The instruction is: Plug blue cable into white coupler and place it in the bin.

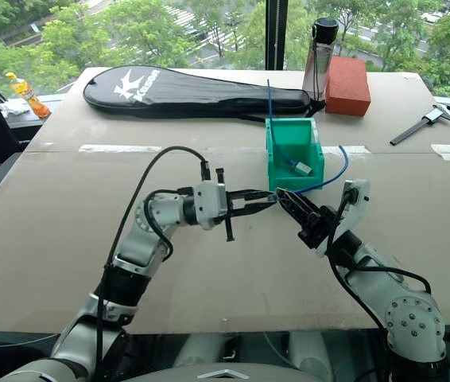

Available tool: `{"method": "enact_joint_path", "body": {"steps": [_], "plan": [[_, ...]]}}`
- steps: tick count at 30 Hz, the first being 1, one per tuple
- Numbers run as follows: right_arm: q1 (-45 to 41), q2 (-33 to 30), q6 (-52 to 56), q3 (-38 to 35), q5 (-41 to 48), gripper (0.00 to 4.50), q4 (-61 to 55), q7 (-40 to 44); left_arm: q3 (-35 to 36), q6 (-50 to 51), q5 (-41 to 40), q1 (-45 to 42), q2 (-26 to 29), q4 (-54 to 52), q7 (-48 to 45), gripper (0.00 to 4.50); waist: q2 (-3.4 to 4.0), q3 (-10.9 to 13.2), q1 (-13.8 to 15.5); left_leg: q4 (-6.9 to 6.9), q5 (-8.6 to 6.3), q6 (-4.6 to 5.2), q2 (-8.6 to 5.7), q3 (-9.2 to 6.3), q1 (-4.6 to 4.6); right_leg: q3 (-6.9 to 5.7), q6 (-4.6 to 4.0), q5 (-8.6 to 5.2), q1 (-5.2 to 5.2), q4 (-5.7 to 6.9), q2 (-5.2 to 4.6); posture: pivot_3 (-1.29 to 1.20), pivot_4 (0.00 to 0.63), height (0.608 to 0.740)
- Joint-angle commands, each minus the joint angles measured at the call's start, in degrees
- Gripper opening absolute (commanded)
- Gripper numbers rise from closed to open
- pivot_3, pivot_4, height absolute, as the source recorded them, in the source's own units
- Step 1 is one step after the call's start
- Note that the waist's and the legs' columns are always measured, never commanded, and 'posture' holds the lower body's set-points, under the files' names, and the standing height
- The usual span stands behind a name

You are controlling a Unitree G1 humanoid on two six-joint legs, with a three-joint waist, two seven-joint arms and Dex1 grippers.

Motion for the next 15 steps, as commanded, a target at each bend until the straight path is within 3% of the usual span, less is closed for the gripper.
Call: {"method": "enact_joint_path", "body": {"steps": [1, 6, 11, 14, 15], "plan": [[-0.62, -0.72, -1.1, -0.26, 1.11, 0.04, -1.03, 0.43, -1.88, 3.29, -0.15, 1.43, 0.06, -10.18, 2.09, 0.0, 0.0, 0.0, -0.01, 0.0, 0.0, 0.0, 0.01, -0.01, 0.0, 0.0, 0.0, 0.0, 0.0, 0.0, 0.0, 0.0, 0.15, 0.74], [-1.12, -2.02, -0.84, -0.19, 2.48, 0.04, -1.02, 1.22, -0.54, 10.62, -2.4, 1.22, 0.73, -12.93, 3.75, 0.0, 0.0, 0.0, 0.07, 0.0, 0.0, 0.0, 0.01, -0.01, 0.01, -0.01, -0.01, -0.01, 0.01, 0.0, 0.0, 0.0, 0.15, 0.74], [-2.85, -3.11, -0.82, -0.22, 3.54, 0.0, -0.35, 1.78, 6.89, 21.65, -8.19, 3.36, 2.13, -16.41, 9.32, 2.36, 0.0, 0.0, -0.11, 0.0, 0.0, 0.0, 0.02, -0.01, 0.0, 0.01, 0.01, -0.01, 0.0, 0.0, 0.02, 0.0, 0.15, 0.74], [-4.68, -3.78, -0.78, -0.58, 3.49, 0.0, 1.18, 2.74, 17.56, 28.12, -12.72, 9.01, 7.67, -16.7, 11.75, 3.55, 0.03, -0.01, -1.54, -0.02, 0.0, 0.0, 0.09, 0.0, 0.07, 0.05, 0.01, -0.01, -0.01, 0.02, 0.1, 0.0, 0.15, 0.74], [-5.01, -3.96, -0.76, -0.57, 3.33, 0.0, 1.64, 3.14, 20.22, 28.88, -13.55, 10.67, 9.36, -16.48, 12.02, 3.55, 0.03, -0.01, -1.68, -0.05, 0.0, 0.0, 0.13, 0.0, 0.09, 0.05, 0.01, -0.02, -0.02, 0.04, 0.13, 0.0, 0.15, 0.74]]}}
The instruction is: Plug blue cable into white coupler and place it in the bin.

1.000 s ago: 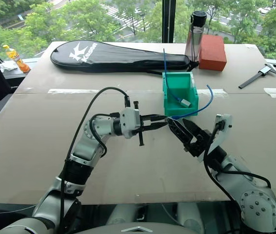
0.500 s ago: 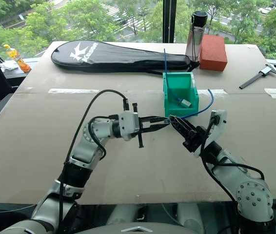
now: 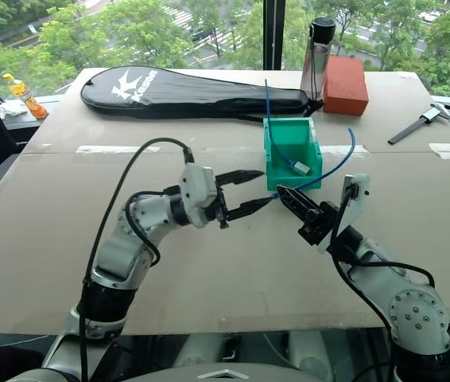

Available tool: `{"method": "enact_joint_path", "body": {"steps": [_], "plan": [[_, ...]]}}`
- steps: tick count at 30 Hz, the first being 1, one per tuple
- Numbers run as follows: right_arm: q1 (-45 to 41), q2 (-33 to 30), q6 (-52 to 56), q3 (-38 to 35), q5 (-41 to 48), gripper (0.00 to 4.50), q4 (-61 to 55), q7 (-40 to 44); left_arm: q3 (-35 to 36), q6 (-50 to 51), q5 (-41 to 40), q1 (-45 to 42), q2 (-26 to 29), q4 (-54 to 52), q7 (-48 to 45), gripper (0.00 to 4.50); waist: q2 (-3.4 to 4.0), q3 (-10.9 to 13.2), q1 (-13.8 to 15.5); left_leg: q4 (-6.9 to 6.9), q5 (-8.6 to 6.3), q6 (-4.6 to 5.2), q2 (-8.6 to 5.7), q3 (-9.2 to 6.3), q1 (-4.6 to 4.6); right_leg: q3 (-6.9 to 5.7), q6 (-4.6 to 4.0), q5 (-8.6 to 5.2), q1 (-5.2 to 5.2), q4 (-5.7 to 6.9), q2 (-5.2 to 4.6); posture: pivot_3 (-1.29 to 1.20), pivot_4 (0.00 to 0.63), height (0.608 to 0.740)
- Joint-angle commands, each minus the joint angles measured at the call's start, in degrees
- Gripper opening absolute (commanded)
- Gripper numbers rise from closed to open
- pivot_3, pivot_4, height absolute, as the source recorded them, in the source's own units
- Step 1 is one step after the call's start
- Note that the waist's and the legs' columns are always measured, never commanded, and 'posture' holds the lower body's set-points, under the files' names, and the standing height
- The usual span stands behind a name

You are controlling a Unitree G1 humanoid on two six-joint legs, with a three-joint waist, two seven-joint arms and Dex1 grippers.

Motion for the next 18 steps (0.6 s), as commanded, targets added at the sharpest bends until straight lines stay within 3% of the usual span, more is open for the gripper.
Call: {"method": "enact_joint_path", "body": {"steps": [1, 7, 18], "plan": [[-1.3, -0.74, -0.72, -0.83, 1.06, 0.0, 0.32, 1.88, 10.37, 3.62, -3.83, 4.33, 4.58, -0.48, 1.79, 3.55, -0.01, 0.01, -0.02, -0.03, 0.0, 0.0, 0.05, -0.03, 0.0, -0.02, 0.0, 0.0, -0.01, 0.0, 0.06, 0.0, 0.15, 0.74], [-3.08, -1.14, 0.03, 0.46, -0.88, 0.0, 3.13, 4.91, 19.64, 4.26, -4.62, 11.45, 9.06, 3.6, 2.82, 3.55, -0.01, 0.01, 0.57, -0.03, 0.0, -0.01, -0.01, -0.02, -0.04, -0.07, -0.19, -0.12, -0.01, -0.06, -0.06, 0.0, 0.15, 0.74], [-4.01, -1.51, 0.77, 1.52, -3.17, 0.0, 4.2, 6.97, 17.22, -4.06, 1.77, 14.88, 10.37, 13.16, 1.51, 3.55, -0.03, 0.0, 0.75, -0.06, 0.0, -0.01, -0.07, 0.02, -0.05, -0.04, -0.23, -0.11, -0.03, -0.06, -0.18, 0.0, 0.15, 0.74]]}}
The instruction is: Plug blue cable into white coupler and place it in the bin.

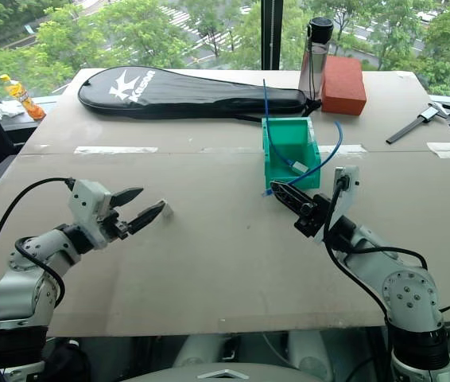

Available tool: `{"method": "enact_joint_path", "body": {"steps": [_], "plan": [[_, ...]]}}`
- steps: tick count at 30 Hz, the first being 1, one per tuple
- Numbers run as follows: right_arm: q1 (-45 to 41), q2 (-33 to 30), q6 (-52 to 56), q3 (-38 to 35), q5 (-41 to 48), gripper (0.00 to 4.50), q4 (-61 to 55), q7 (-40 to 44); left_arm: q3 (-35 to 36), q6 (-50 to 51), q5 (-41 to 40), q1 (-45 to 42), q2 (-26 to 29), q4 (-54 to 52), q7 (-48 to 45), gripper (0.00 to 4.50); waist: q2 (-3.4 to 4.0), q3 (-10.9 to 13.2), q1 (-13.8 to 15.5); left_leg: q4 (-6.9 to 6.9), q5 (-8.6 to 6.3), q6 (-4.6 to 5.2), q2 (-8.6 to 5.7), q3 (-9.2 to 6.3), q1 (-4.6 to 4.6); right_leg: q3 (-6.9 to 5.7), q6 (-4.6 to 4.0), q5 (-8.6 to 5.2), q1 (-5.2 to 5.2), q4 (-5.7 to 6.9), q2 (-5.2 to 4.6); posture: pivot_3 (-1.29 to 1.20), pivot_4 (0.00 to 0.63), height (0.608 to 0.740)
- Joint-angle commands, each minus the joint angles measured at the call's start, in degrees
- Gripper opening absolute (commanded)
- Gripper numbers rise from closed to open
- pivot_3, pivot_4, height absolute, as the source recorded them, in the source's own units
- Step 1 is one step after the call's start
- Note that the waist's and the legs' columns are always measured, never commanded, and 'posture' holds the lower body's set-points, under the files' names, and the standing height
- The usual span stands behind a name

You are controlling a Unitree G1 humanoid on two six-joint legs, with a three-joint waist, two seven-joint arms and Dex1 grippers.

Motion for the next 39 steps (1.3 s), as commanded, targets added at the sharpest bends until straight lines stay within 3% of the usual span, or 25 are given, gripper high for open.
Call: {"method": "enact_joint_path", "body": {"steps": [1, 8, 11, 13, 16, 20, 27, 32, 39], "plan": [[-0.38, -0.43, 0.15, -0.22, -0.08, 0.0, -1.41, 0.97, -1.03, -4.0, 1.73, -0.6, 0.66, 2.82, -1.04, 3.55, 0.0, 0.0, -0.02, 0.0, 0.0, 0.0, 0.0, 0.0, 0.0, 0.0, 0.0, 0.0, 0.0, 0.0, 0.0, 0.0, 0.15, 0.74], [0.27, -1.19, 0.08, -0.95, 0.02, 0.0, -2.48, 0.51, -3.96, -11.33, 4.52, -4.15, 0.4, 11.78, -3.32, 3.55, 0.0, 0.0, 0.04, 0.0, 0.0, 0.0, 0.0, 0.0, -0.01, -0.02, -0.01, 0.0, 0.0, 0.0, -0.06, 0.0, 0.15, 0.74], [0.45, -1.36, -0.2, -1.21, 0.06, 0.0, -2.89, 0.13, -5.05, -13.9, 4.75, -5.98, -0.16, 14.97, -4.35, 2.71, 0.0, 0.0, 0.03, 0.0, 0.0, 0.0, 0.0, 0.0, -0.03, -0.03, -0.01, 0.01, -0.01, -0.01, -0.08, 0.0, 0.15, 0.74], [0.56, -1.51, -0.28, -1.37, 0.06, 0.0, -3.13, -0.09, -6.06, -15.77, 5.05, -7.2, -0.66, 17.02, -5.27, 1.9, -0.01, 0.0, 0.03, 0.0, 0.0, 0.0, 0.0, 0.0, -0.04, -0.03, 0.0, 0.01, -0.02, 0.0, -0.13, 0.0, 0.15, 0.74], [0.74, -1.91, -0.2, -1.57, 0.11, 0.0, -3.38, -0.17, -7.11, -17.28, 5.21, -8.43, -1.17, 19.08, -6.19, 0.34, -0.01, -0.01, 0.06, 0.0, 0.0, 0.0, 0.0, -0.01, -0.04, -0.03, 0.0, 0.01, -0.02, 0.0, -0.17, 0.0, 0.15, 0.74], [0.78, -3.27, -0.13, -1.89, -0.59, 0.0, -3.98, 0.25, -7.9, -18.17, 4.19, -8.4, -1.37, 18.21, -8.18, 0.28, -0.01, -0.01, 0.0, 0.0, 0.0, 0.0, 0.0, 0.0, -0.04, -0.07, 0.0, 0.02, -0.01, 0.0, -0.41, 0.0, 0.15, 0.74], [-1.94, -12.53, -1.47, 0.78, -13.47, 0.0, -5.18, 11.49, -15.15, -12.42, 2.44, -9.95, -2.57, 9.19, -13.5, 0.28, 0.0, 0.0, 0.28, 0.01, -0.01, 0.01, -0.03, 0.0, -0.07, -0.11, 0.0, 0.01, -0.01, -0.02, -0.47, 0.0, 0.15, 0.74], [-7.6, -19.79, -4.14, 6.49, -25.39, 0.0, -2.95, 24.0, -23.74, -10.11, 5.92, -18.65, -6.84, 10.81, -15.59, 0.28, -0.01, 0.0, 0.85, 0.04, 0.0, 0.01, -0.06, -0.01, -0.06, -0.12, 0.01, 0.01, 0.0, -0.02, -0.06, 0.0, 0.15, 0.74], [-18.84, -21.83, -7.92, 12.77, -36.93, 0.0, 6.51, 36.68, -31.21, -9.45, 10.47, -28.49, -12.64, 18.4, -16.61, 0.28, -0.03, 0.01, 0.52, 0.05, 0.0, 0.01, -0.08, 0.02, -0.08, -0.02, 0.23, 0.13, -0.01, -0.02, 0.09, 0.0, 0.15, 0.74]]}}
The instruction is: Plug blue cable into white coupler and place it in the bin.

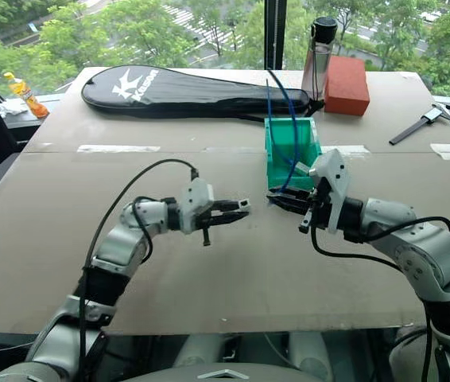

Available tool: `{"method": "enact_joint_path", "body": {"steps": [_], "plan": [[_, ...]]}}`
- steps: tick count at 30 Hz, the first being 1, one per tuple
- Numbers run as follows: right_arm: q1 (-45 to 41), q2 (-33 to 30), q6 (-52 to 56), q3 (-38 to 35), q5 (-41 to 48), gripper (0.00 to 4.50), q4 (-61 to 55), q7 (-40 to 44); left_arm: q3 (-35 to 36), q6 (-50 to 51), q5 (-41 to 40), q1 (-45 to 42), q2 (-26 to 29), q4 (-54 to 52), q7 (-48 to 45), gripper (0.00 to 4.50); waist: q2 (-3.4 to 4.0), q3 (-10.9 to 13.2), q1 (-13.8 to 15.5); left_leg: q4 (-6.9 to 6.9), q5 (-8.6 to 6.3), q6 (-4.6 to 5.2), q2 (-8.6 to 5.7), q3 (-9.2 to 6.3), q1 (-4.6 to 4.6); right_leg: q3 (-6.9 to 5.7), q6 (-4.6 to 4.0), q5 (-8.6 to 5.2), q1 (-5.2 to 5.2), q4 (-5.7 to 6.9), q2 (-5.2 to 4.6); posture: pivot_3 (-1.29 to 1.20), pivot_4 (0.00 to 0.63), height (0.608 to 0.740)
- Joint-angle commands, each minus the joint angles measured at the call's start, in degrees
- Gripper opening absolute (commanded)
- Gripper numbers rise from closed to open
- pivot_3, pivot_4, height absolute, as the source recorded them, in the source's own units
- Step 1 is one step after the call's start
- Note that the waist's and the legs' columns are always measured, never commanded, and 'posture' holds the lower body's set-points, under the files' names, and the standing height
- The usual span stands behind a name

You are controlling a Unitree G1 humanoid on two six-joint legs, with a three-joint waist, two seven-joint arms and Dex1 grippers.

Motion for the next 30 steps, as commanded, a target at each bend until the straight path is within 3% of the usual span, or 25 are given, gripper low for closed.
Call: {"method": "enact_joint_path", "body": {"steps": [1, 10, 23, 30], "plan": [[-4.83, -0.98, -3.83, 2.75, -6.63, 0.0, 3.98, 6.95, -1.96, -0.41, 1.35, -2.34, -2.44, 3.33, -0.41, 0.28, 0.0, 0.0, 0.02, 0.0, 0.0, 0.0, 0.0, 0.0, 0.0, 0.0, 0.0, 0.0, -0.01, 0.0, 0.01, 0.0, 0.15, 0.74], [-12.22, 2.45, -14.21, 11.08, -21.36, 0.0, 19.16, 19.02, -5.02, -6.57, 5.46, -4.72, -3.14, 12.55, -3.58, 0.28, 0.0, 0.01, 0.19, 0.04, 0.0, 0.0, 0.01, -0.02, -0.02, -0.03, 0.0, 0.0, -0.01, 0.01, 0.02, 0.0, 0.15, 0.74], [-14.77, 8.22, -20.13, 13.77, -29.26, 0.0, 25.31, 26.08, -5.07, -8.53, 6.01, -4.6, -3.19, 13.75, -4.09, 0.28, 0.0, 0.0, 0.18, 0.09, 0.01, -0.01, 0.02, -0.02, -0.01, -0.02, 0.0, 0.01, -0.01, 0.05, 0.0, 0.0, 0.15, 0.74], [-15.09, 7.49, -23.74, 15.84, -33.85, 0.0, 28.46, 30.61, -5.11, -8.99, 6.15, -4.62, -3.5, 13.82, -4.13, 0.28, 0.01, 0.0, 0.18, 0.09, 0.01, -0.01, 0.01, -0.03, 0.0, -0.03, -0.01, 0.01, 0.0, 0.06, 0.0, 0.0, 0.15, 0.74]]}}
